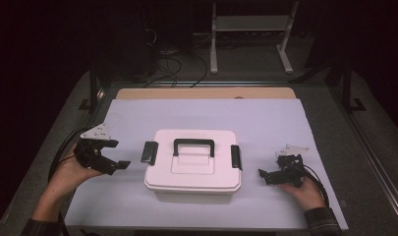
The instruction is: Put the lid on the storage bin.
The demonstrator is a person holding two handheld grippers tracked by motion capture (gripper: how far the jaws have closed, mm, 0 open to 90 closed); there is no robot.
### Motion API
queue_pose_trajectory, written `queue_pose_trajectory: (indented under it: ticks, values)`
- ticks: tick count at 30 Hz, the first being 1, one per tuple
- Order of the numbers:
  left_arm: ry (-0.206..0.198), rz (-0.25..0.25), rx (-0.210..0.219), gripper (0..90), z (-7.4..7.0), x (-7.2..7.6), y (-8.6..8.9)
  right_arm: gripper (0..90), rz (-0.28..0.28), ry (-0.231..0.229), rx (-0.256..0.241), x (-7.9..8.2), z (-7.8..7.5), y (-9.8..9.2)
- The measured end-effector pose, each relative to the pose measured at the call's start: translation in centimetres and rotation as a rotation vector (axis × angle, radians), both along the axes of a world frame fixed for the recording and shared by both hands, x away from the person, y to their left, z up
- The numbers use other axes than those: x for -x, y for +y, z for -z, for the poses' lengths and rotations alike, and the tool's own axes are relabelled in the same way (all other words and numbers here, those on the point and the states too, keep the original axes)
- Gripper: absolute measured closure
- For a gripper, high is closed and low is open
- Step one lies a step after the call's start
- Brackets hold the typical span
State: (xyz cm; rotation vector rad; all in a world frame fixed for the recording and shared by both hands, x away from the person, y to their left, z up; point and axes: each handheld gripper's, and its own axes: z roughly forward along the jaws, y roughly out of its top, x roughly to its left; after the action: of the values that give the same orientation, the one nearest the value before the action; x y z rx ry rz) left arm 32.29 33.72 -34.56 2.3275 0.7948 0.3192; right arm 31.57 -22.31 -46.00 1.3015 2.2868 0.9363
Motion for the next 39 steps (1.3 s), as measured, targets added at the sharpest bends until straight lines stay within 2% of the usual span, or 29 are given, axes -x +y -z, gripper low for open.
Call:
queue_pose_trajectory:
  ticks: [3,4,5,6,9,16,23,29,32,39]
  values:
    - [-0.011,-0.048,0.003,6.8,1.7,0.2,0.3,1.3,0.000,0.001,0.001,0.0,0.0,0.0]
    - [-0.011,-0.048,0.003,5.7,1.7,0.2,0.3,1.3,0.000,0.001,0.001,0.0,0.0,0.0]
    - [-0.010,-0.069,0.003,5.3,2.4,0.3,0.5,1.3,0.001,0.000,-0.001,0.0,0.0,0.0]
    - [-0.010,-0.069,0.003,4.8,2.4,0.3,0.5,1.3,0.001,0.000,-0.001,0.0,0.0,0.0]
    - [-0.006,-0.107,0.004,2.3,3.8,0.4,0.7,1.3,0.000,-0.001,-0.001,0.0,0.0,0.0]
    - [-0.009,-0.147,-0.002,1.2,5.7,0.5,1.1,1.3,0.000,-0.001,-0.001,0.0,0.0,0.0]
    - [-0.004,-0.213,-0.008,0.0,8.3,0.7,1.6,1.3,0.000,-0.001,-0.001,0.0,0.0,0.0]
    - [0.002,-0.241,-0.010,0.0,9.7,1.0,1.7,1.3,0.001,0.000,-0.001,0.0,0.0,0.0]
    - [0.001,-0.252,-0.008,0.0,10.0,1.1,1.8,1.3,0.000,-0.001,-0.001,0.0,0.0,0.0]
    - [-0.026,-0.281,0.027,0.0,10.4,1.5,2.4,1.3,0.001,0.000,-0.001,0.0,0.0,0.0]
